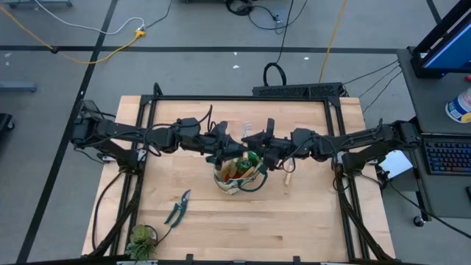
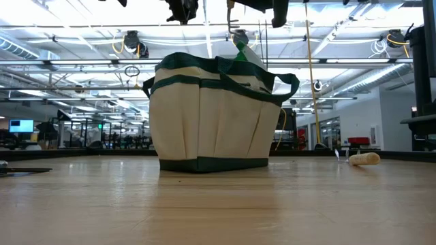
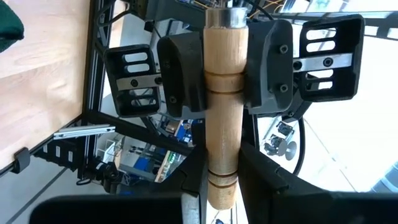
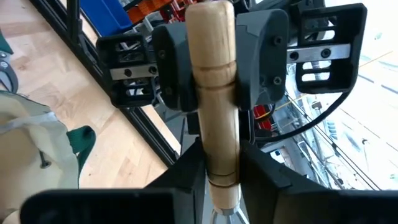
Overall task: Pick & Place Garden tools in Gardening bag
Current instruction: Put the top hand rake into the gardening bag
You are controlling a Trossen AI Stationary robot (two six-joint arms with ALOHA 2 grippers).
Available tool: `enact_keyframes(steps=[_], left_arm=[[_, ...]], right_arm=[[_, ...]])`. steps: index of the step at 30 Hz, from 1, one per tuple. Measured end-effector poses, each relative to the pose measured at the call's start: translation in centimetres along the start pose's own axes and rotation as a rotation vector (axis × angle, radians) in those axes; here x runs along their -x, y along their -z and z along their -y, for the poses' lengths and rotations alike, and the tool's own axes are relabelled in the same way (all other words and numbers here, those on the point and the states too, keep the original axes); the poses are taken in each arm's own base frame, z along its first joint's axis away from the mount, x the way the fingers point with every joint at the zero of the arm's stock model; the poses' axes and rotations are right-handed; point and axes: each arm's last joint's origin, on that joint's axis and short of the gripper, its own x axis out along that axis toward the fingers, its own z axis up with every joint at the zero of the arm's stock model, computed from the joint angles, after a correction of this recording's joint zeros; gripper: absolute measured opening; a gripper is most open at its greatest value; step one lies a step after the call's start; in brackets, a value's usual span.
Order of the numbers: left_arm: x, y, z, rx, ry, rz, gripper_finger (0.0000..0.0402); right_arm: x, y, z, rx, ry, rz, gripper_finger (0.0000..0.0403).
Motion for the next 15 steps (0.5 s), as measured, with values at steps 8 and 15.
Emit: enact_keyframes(steps=[8, 15], left_arm=[[0.02, -0.16, 0.05, -0.031, 0.004, 0.014, 0.008], [0.3, -0.91, 0.41, -0.191, 0.008, 0.038, 0.0177]], right_arm=[[0.02, 0.12, -0.09, -0.08, 0.012, -0.046, 0.0065], [0.01, 0.16, -0.05, -0.188, 0.016, -0.049, 0.0061]])
